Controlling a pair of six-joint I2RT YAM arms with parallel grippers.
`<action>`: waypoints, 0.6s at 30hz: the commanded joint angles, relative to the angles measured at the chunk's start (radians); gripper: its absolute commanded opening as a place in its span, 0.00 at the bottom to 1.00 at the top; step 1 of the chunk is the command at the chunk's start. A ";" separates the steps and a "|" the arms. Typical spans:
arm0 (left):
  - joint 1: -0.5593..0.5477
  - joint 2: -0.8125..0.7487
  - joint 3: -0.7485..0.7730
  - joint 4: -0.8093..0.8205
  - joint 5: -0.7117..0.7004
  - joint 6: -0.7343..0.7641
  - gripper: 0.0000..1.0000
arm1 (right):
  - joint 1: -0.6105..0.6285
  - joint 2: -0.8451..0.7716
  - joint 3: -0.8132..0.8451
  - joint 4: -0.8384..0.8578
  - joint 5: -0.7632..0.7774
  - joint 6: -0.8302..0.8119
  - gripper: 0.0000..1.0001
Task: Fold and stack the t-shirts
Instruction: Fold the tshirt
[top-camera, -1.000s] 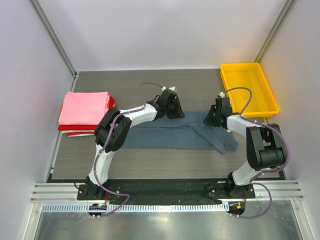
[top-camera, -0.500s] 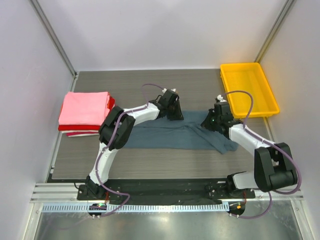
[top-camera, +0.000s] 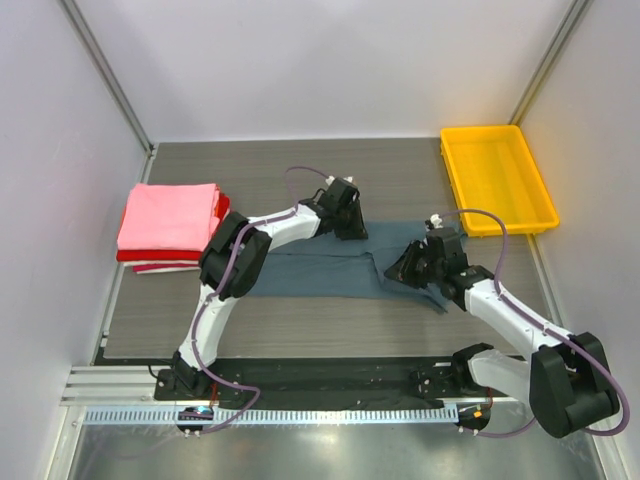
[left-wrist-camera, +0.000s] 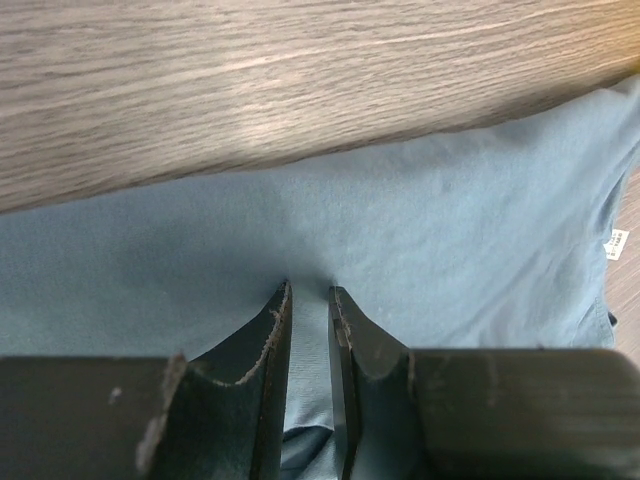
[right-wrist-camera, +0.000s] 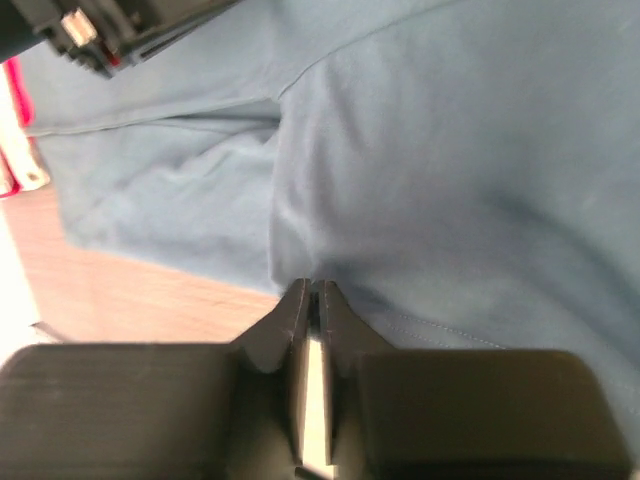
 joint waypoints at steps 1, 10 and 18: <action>0.000 0.011 0.049 -0.007 0.000 0.016 0.22 | 0.015 -0.011 0.002 0.004 -0.095 0.080 0.21; 0.000 -0.038 0.038 -0.007 0.017 0.038 0.22 | 0.013 -0.089 0.096 -0.154 0.096 0.012 0.52; -0.026 -0.282 -0.100 -0.022 0.009 0.064 0.26 | 0.012 -0.195 0.128 -0.485 0.513 0.151 0.35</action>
